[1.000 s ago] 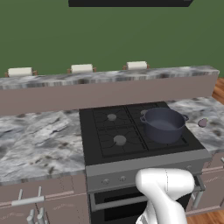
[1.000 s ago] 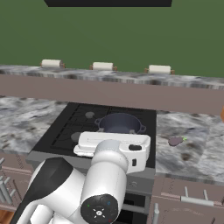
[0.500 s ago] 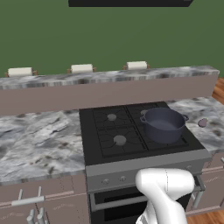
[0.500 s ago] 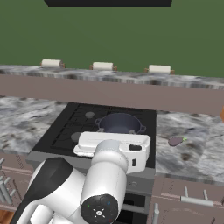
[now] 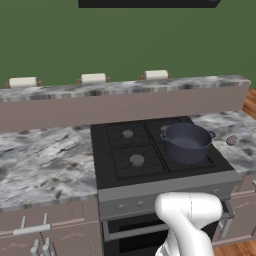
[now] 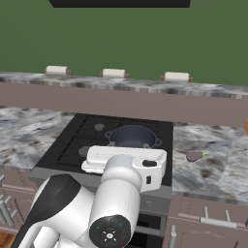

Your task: Turn on the burner for the pot on the stove. Wait thirty seconds for the pot to heat up. Then add the eggplant to the pot.

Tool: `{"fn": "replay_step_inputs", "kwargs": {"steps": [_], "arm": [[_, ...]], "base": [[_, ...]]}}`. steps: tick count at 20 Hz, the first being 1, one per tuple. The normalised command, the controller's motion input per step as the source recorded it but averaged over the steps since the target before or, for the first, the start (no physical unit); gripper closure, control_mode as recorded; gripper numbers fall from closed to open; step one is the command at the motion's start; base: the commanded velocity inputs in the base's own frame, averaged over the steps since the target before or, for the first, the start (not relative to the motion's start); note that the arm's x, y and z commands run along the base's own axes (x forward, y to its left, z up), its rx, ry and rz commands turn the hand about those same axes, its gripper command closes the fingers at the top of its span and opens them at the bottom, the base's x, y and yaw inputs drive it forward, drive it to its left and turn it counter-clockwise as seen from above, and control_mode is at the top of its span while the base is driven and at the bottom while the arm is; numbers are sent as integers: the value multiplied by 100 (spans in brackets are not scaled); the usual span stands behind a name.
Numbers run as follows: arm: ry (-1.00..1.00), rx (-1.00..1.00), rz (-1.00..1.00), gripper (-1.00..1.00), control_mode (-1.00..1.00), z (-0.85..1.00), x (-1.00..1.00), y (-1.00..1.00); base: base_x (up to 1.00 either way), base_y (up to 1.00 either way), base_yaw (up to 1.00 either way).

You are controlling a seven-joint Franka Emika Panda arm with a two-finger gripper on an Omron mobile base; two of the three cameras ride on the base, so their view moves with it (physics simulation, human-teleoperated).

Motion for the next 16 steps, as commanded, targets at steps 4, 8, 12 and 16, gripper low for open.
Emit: {"fn": "replay_step_inputs", "kwargs": {"steps": [4, 8, 12, 16], "arm": [[0, 0, 0, -100, -100, 0, 0, 0], [0, 0, 0, -100, -100, 0, 0, 0], [0, 0, 0, -100, -100, 0, 0, 0], [0, 0, 0, -100, -100, -3, 0, 0]], "base": [[0, 0, 0], [0, 0, 0], [0, 0, 0], [0, 0, 0]]}}
